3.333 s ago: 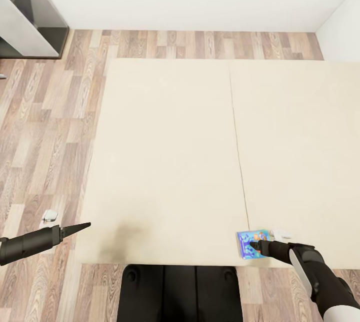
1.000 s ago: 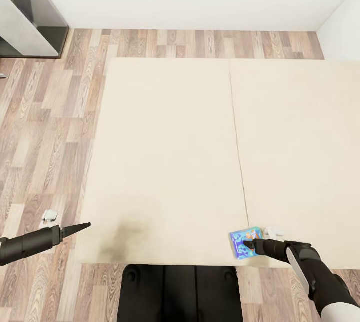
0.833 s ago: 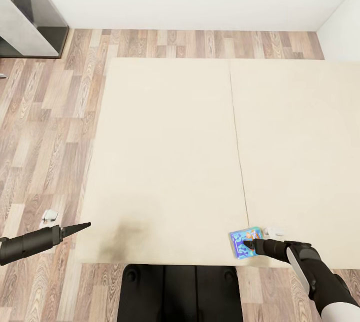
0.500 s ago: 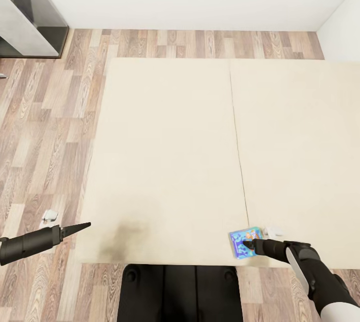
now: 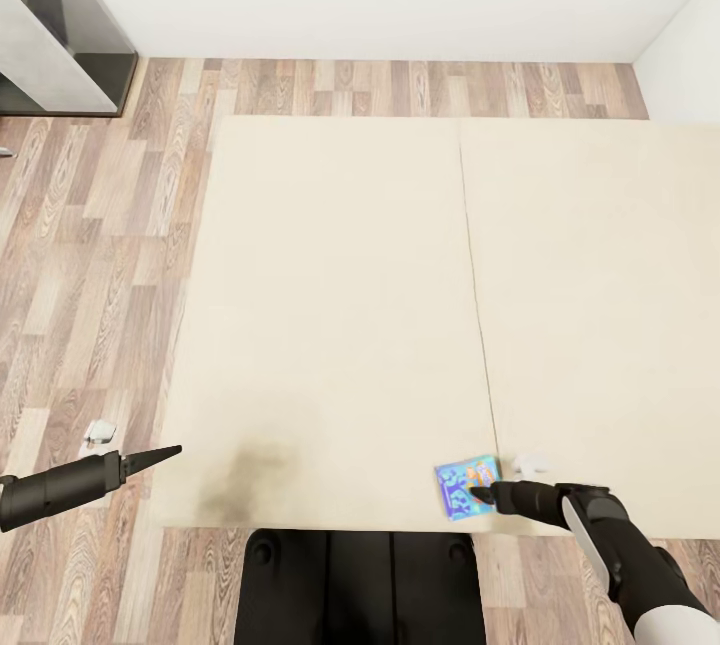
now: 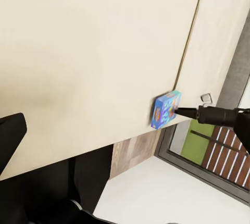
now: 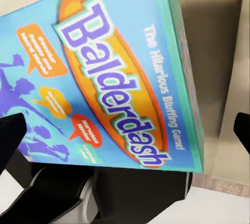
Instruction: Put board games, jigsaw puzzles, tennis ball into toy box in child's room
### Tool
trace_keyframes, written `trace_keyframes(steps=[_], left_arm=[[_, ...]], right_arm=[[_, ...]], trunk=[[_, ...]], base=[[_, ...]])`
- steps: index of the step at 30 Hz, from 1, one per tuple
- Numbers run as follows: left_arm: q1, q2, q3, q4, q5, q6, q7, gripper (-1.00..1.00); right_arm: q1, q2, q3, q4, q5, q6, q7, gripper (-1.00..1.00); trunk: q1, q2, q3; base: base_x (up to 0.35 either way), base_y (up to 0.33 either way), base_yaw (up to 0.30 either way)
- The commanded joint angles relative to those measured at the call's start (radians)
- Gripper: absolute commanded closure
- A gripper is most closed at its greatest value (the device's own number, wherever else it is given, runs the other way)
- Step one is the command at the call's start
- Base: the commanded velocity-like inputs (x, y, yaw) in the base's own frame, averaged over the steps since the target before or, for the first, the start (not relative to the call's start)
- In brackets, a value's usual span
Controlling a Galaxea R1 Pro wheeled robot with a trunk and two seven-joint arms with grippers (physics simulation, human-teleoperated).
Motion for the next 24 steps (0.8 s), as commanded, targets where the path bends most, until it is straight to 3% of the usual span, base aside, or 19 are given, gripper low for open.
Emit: trace_keyframes(steps=[1, 24], left_arm=[[0.0, 0.0, 0.0, 0.0, 0.001, 0.01, -0.003, -1.0], [0.0, 0.0, 0.0, 0.0, 0.002, 0.01, -0.003, -1.0]], right_arm=[[0.0, 0.0, 0.0, -0.001, -0.007, 0.008, 0.005, -1.0], [0.0, 0.002, 0.006, -0.001, -0.014, 0.008, 0.023, -1.0]], trunk=[[0.001, -0.002, -0.001], [0.001, -0.002, -0.001]], base=[[0.0, 0.0, 0.0], [0.0, 0.0, 0.0]])
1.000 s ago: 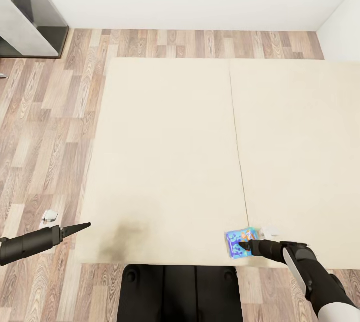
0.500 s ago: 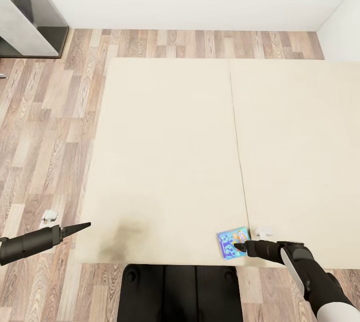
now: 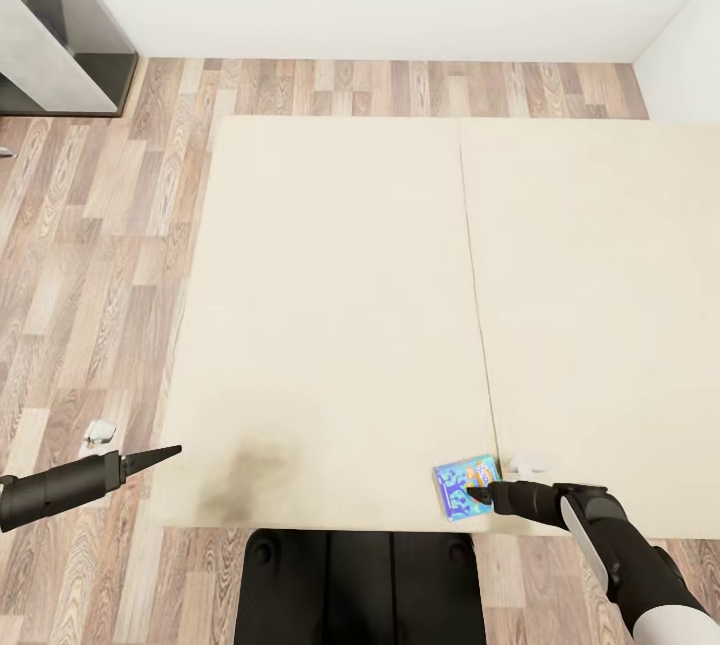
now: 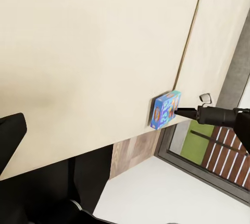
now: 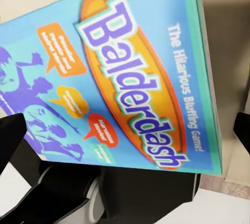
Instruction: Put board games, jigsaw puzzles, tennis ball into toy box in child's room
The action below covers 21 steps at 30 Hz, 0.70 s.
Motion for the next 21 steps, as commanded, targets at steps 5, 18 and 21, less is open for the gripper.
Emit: trace_keyframes(steps=[5, 18, 21], left_arm=[[0.0, 0.0, 0.0, 0.0, 0.001, 0.01, -0.003, -1.0], [0.0, 0.001, 0.0, 0.0, 0.001, 0.01, -0.003, -1.0], [0.0, 0.001, 0.0, 0.0, 0.001, 0.01, -0.003, -1.0]], right_arm=[[-0.001, 0.001, -0.001, -0.004, -0.013, 0.009, 0.0, -1.0], [-0.025, 0.012, 0.0, -0.003, -0.011, 0.009, 0.0, -1.0], [-0.027, 0.014, 0.0, -0.002, -0.011, 0.009, 0.0, -1.0]], trunk=[[0.001, -0.002, -0.001], [0.001, -0.002, -0.001], [0.001, -0.002, -0.001]], base=[[0.0, 0.0, 0.0], [0.0, 0.0, 0.0], [0.0, 0.0, 0.0]])
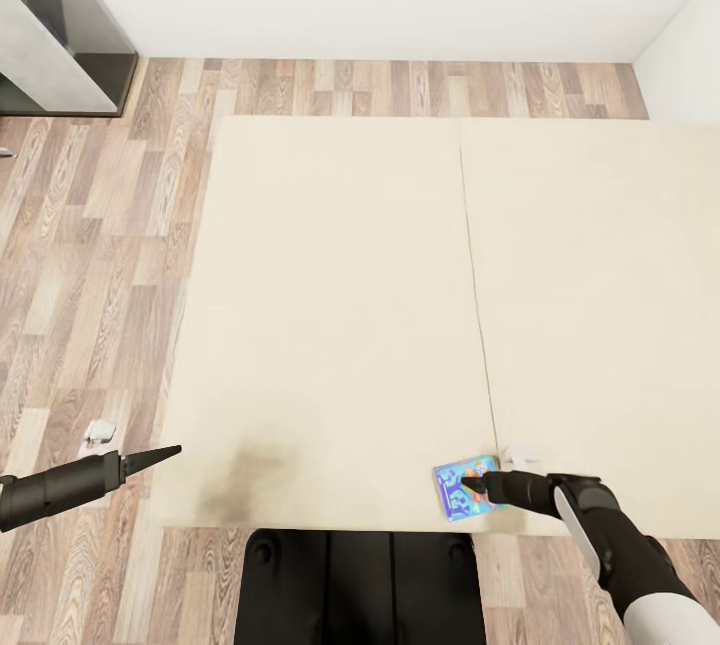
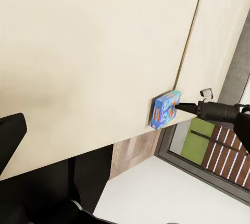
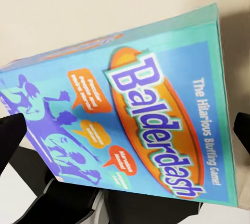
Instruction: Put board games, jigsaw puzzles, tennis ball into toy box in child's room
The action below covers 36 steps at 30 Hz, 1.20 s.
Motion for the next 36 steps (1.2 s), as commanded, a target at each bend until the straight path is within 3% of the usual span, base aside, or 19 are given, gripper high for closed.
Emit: trace_keyframes(steps=[1, 36], left_arm=[[0.0, 0.0, 0.0, 0.0, 0.001, 0.01, -0.003, -1.0], [0.0, -0.001, 0.0, 0.0, 0.001, 0.01, -0.002, -1.0]], right_arm=[[-0.001, 0.001, -0.001, -0.001, -0.008, 0.009, 0.0, -1.0], [-0.003, 0.005, -0.001, 0.001, -0.003, 0.007, -0.002, -1.0]], trunk=[[0.001, -0.002, -0.001], [0.001, -0.002, -0.006]], base=[[0.0, 0.0, 0.0], [0.0, 0.0, 0.0]])
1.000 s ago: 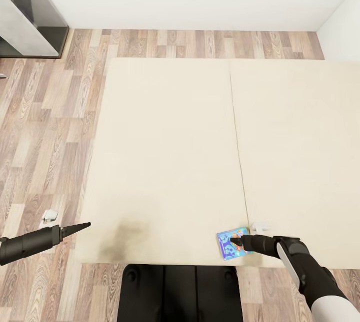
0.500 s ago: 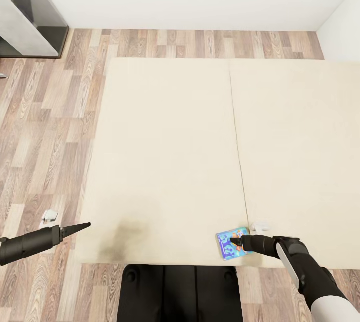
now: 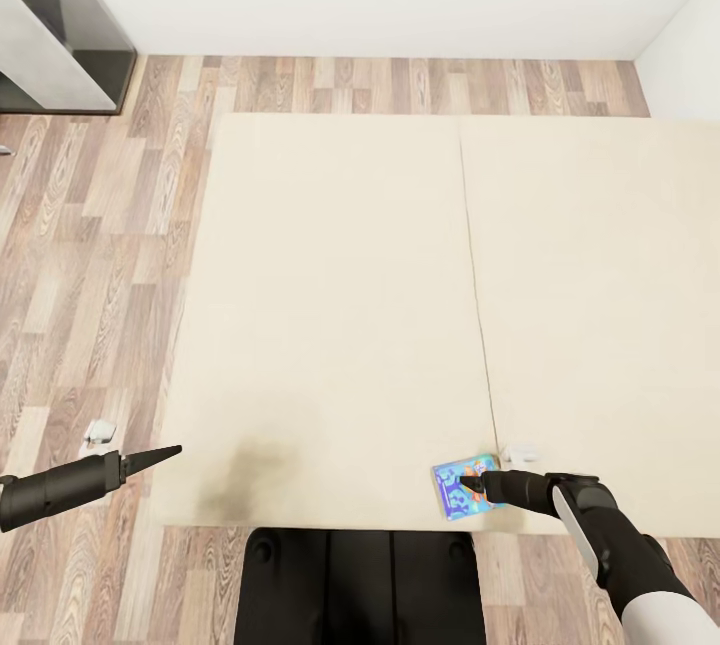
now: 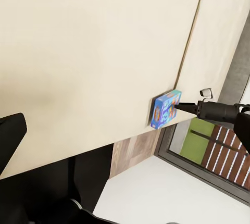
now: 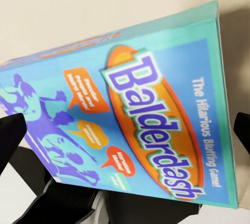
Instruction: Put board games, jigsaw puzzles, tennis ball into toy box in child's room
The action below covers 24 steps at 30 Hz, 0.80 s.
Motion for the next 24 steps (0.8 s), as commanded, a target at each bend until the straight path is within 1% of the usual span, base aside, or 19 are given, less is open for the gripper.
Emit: trace_keyframes(steps=[1, 8, 24], left_arm=[[0.0, 0.0, 0.0, 0.0, 0.001, 0.01, -0.003, -1.0], [0.0, 0.0, 0.0, 0.0, 0.001, 0.01, -0.004, -1.0], [-0.001, 0.0, 0.0, 0.0, 0.001, 0.009, -0.005, -1.0]], right_arm=[[0.0, 0.0, -0.002, -0.001, -0.008, 0.009, 0.0, -1.0], [0.0, 0.0, -0.002, -0.001, -0.008, 0.008, 0.0, -1.0], [0.0, 0.0, -0.001, -0.001, -0.008, 0.009, 0.0, -1.0]], trunk=[[0.001, -0.002, -0.002], [0.001, -0.002, -0.008], [0.001, -0.002, -0.009]], base=[[0.0, 0.0, 0.0], [0.0, 0.0, 0.0], [0.0, 0.0, 0.0]])
